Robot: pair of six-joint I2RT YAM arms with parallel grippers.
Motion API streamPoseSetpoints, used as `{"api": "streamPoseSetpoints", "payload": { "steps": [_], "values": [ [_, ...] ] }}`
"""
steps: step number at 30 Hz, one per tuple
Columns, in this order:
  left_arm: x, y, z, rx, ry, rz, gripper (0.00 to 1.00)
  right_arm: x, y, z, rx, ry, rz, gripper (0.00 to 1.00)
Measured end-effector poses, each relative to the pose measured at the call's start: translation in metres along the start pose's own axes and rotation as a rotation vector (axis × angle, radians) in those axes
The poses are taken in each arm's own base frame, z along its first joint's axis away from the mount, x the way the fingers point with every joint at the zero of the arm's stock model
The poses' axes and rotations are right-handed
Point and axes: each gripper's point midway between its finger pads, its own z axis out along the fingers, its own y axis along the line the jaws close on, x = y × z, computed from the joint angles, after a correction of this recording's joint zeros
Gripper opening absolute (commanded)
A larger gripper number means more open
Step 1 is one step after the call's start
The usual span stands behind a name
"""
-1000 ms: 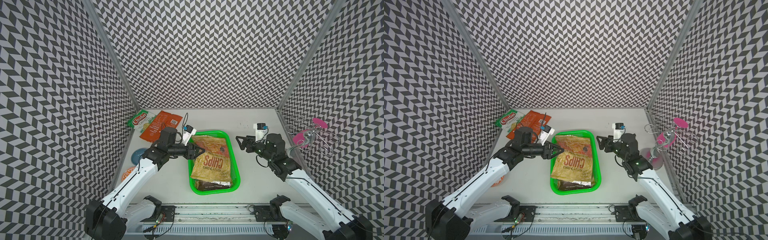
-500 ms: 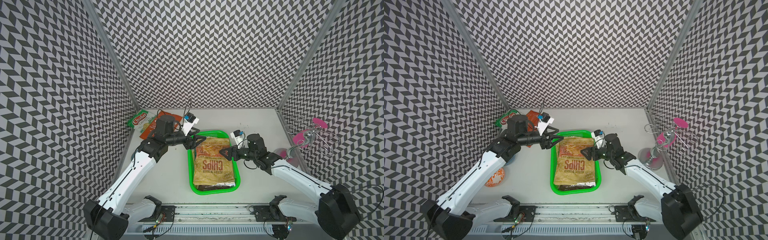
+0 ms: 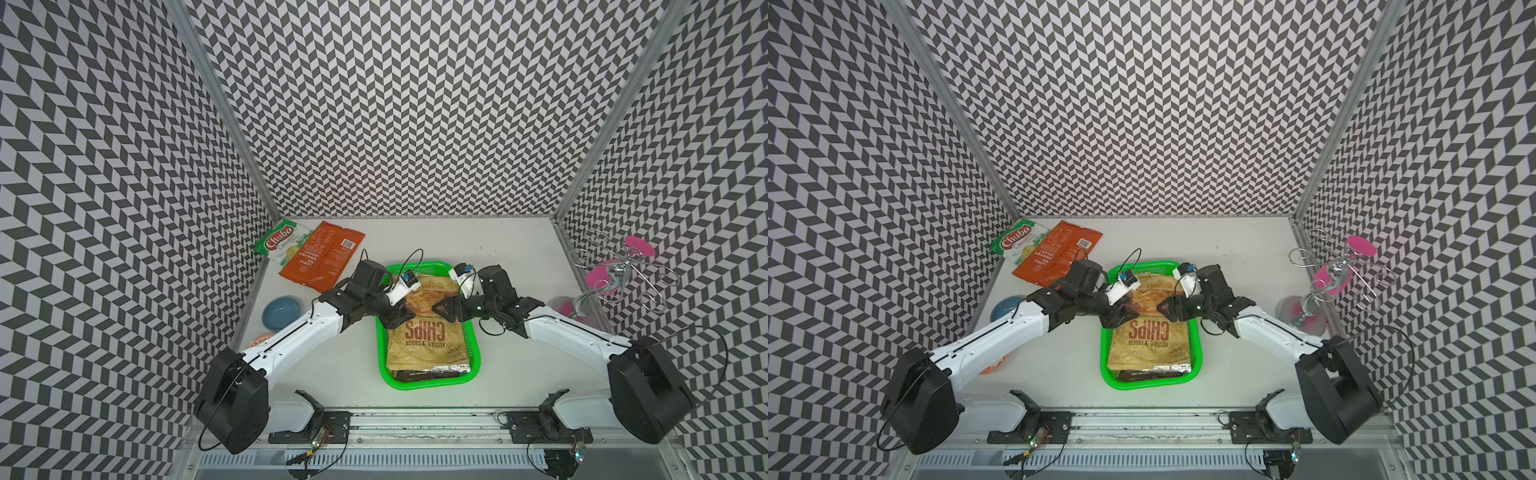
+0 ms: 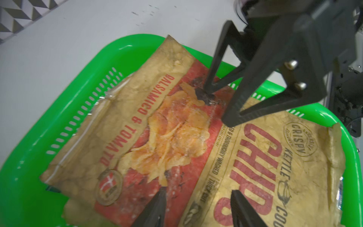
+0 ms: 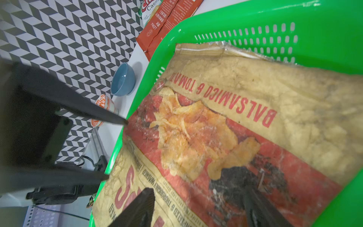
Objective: Put the potato chips into the basket
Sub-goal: Place the potato chip in the basket.
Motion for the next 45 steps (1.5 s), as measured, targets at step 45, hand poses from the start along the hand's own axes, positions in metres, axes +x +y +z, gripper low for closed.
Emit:
{"api": "streamPoseSetpoints", "payload": {
  "steps": [45],
  "values": [
    [0.082, 0.270, -0.048, -0.719, 0.306, -0.316, 0.72, -0.082, 0.026, -0.067, 0.118, -0.372, -0.154, 0.85]
  ]
}}
